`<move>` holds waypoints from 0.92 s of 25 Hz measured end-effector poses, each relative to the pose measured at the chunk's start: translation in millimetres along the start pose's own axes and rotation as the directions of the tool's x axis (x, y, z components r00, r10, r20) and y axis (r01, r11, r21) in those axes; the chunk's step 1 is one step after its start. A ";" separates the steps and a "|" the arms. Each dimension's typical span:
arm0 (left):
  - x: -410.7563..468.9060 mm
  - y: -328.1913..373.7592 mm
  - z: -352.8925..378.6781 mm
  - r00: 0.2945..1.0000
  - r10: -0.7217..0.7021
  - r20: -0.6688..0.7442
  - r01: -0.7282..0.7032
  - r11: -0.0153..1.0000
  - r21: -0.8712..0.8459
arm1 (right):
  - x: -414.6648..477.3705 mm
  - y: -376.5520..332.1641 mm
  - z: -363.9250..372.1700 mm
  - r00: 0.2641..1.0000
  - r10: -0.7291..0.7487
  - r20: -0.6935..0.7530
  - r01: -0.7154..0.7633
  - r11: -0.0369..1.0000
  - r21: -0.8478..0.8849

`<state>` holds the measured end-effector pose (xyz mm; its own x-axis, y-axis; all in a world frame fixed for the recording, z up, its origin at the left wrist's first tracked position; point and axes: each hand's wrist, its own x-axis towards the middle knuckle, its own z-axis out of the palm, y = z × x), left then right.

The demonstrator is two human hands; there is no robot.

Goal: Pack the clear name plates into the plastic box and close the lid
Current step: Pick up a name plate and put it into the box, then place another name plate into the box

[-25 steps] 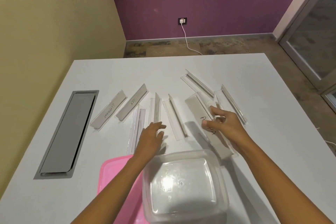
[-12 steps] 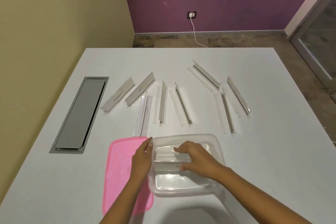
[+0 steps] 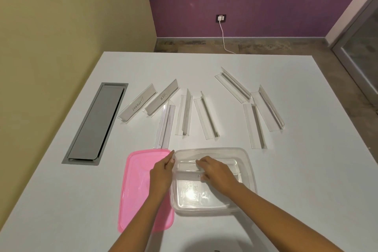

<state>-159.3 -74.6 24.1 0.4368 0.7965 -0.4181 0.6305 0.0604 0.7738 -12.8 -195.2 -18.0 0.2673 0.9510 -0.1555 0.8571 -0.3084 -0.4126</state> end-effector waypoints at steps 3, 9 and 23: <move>0.2 -0.4 0.4 1.000 -0.003 -0.013 0.003 1.000 0.003 | -5.2 -1.2 0.6 0.997 -0.008 -0.072 0.009 1.000 0.006; 3.6 -1.2 0.4 1.000 -0.012 -0.017 0.013 0.999 0.036 | -18.5 -2.5 -37.5 0.838 0.008 -0.545 0.035 0.997 0.069; 4.2 -5.4 -1.7 1.000 0.000 0.007 0.000 0.998 0.062 | -1.0 138.3 -64.8 0.384 0.843 -0.377 -0.715 0.530 0.456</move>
<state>-162.0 -70.5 19.0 0.4414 0.7921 -0.4216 0.6691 0.0224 0.7428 134.0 -237.3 -16.7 0.9912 0.1135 -0.0689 0.0619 -0.8540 -0.5166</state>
